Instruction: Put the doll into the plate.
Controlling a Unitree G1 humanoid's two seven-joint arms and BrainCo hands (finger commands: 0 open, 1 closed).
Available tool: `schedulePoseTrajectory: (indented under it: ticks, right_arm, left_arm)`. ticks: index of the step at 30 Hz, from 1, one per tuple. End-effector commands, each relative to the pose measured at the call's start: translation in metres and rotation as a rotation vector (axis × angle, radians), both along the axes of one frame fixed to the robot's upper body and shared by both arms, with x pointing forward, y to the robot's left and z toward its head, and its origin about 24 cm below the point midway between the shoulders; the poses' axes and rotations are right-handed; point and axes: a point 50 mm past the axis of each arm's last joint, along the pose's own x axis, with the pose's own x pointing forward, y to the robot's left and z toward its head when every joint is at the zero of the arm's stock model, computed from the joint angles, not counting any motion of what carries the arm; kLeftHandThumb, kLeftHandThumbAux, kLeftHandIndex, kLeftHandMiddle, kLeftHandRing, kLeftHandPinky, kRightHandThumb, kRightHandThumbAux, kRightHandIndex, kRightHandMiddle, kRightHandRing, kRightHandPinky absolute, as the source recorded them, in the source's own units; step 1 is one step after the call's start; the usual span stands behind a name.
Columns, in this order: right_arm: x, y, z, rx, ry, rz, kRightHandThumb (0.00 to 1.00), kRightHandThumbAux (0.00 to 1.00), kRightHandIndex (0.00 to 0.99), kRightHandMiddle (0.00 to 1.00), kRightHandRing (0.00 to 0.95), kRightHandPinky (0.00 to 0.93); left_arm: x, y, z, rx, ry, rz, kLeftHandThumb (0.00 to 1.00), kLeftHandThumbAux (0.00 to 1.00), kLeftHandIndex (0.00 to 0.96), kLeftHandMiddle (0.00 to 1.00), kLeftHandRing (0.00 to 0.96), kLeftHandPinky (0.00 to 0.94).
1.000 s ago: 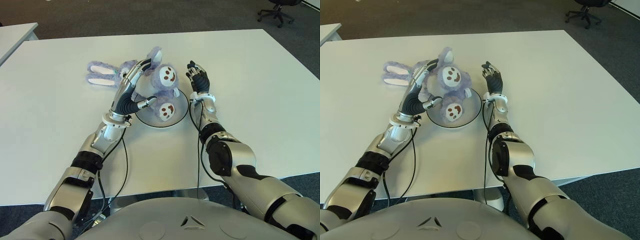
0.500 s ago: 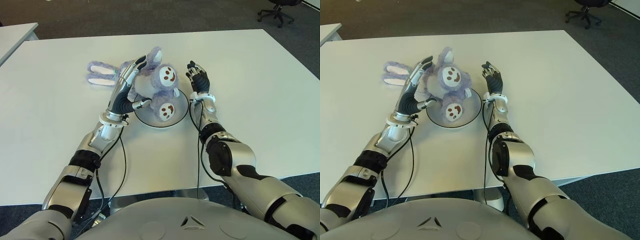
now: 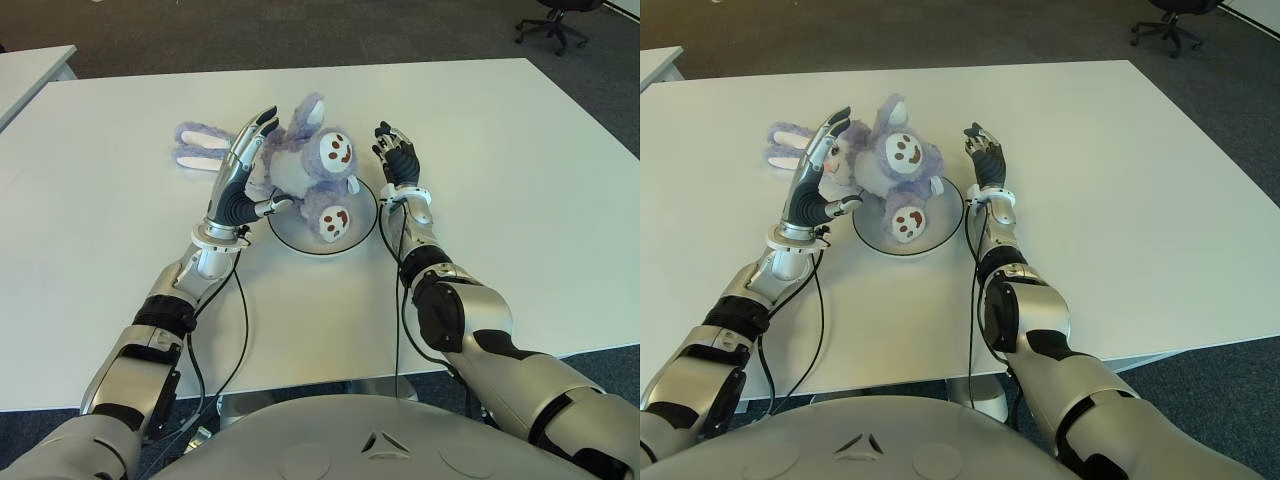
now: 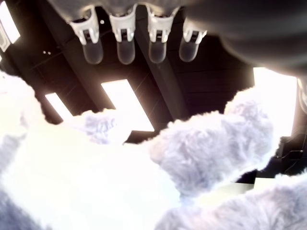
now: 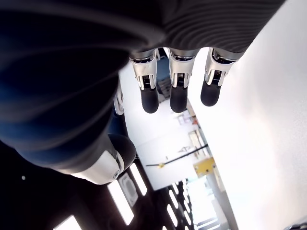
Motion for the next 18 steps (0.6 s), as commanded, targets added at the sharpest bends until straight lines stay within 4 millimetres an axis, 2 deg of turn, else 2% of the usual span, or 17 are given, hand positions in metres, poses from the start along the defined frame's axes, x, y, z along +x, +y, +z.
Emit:
schedulePoseTrajectory:
  ticks: [1, 18]
  right_arm:
    - [-0.022, -0.001, -0.041, 0.025, 0.176, -0.003, 0.685, 0.738, 0.396, 0.107, 0.077, 0.082]
    - [-0.022, -0.003, -0.042, 0.026, 0.18, -0.002, 0.685, 0.739, 0.396, 0.103, 0.075, 0.079]
  left_arm:
    - [-0.024, 0.01, -0.046, -0.049, 0.204, 0.085, 0.064, 0.224, 0.0, 0.061, 0.034, 0.0]
    - [-0.024, 0.021, -0.046, -0.097, 0.235, 0.128, 0.078, 0.228, 0.0, 0.046, 0.023, 0.0]
